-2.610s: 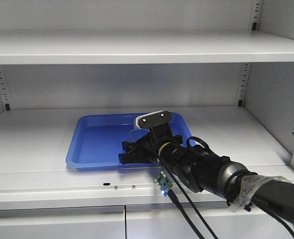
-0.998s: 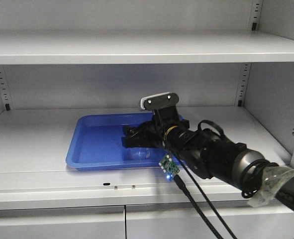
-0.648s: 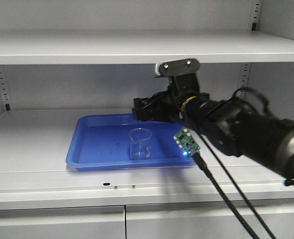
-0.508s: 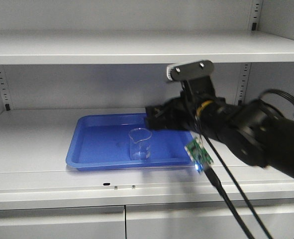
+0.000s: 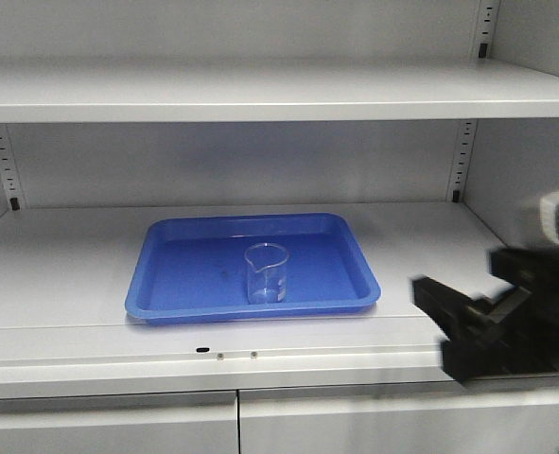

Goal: Pick beaker and place in left cabinet

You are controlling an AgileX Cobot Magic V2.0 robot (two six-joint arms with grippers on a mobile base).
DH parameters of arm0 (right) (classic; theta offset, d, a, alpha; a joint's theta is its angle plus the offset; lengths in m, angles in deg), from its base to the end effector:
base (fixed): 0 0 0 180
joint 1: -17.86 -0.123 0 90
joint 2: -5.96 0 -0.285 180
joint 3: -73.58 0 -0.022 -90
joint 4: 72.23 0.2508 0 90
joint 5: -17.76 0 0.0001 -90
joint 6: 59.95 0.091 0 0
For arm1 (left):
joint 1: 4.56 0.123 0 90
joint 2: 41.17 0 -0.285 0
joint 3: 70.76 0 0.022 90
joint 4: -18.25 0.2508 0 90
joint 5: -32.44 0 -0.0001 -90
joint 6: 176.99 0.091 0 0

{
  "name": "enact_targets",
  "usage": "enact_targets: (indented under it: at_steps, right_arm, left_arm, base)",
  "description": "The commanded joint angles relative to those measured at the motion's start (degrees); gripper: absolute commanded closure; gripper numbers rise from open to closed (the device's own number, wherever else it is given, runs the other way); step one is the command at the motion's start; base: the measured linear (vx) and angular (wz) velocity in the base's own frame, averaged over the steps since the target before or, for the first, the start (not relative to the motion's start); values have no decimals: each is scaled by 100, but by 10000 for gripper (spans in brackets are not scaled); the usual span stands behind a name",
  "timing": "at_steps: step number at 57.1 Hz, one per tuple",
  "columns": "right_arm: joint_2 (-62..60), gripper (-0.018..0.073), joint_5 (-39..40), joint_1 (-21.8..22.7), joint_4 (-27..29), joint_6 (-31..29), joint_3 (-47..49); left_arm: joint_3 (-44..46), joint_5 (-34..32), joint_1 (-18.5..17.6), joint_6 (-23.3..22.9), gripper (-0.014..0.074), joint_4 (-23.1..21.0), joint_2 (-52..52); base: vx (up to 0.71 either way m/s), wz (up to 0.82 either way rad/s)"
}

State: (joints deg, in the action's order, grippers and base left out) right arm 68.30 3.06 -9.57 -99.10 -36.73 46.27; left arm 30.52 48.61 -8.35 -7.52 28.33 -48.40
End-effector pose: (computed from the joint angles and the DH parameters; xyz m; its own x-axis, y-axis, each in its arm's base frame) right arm 0.1881 0.0858 0.3788 -0.1787 -0.1491 -0.9725 -0.3678 0.9269 -0.0746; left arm 0.0550 0.0008 0.1797 -0.2057 -0.0011 -0.9786 0.0154 0.9999 -0.0043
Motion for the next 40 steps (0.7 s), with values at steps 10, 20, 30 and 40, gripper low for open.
enact_targets:
  at_steps: [10,20,30,40]
  right_arm:
    - [-1445,57,-306,23,-106,-18,-672]
    - [-2013,73,-436,23,-106,-18,-926]
    - [-2228,88,-425,23,-294,-64,-927]
    - [-2384,116,-422,167,-10,-197,-927]
  left_arm:
    - [54,-478,-42,-20,593,-11,101]
    - [54,-478,-42,-20,593,-11,101]
    - [54,-478,-42,-20,593,-11,101]
    - [54,-478,-42,-20,593,-11,101]
  base:
    - [0,0]
    - [0,0]
    - [0,0]
    - [0,0]
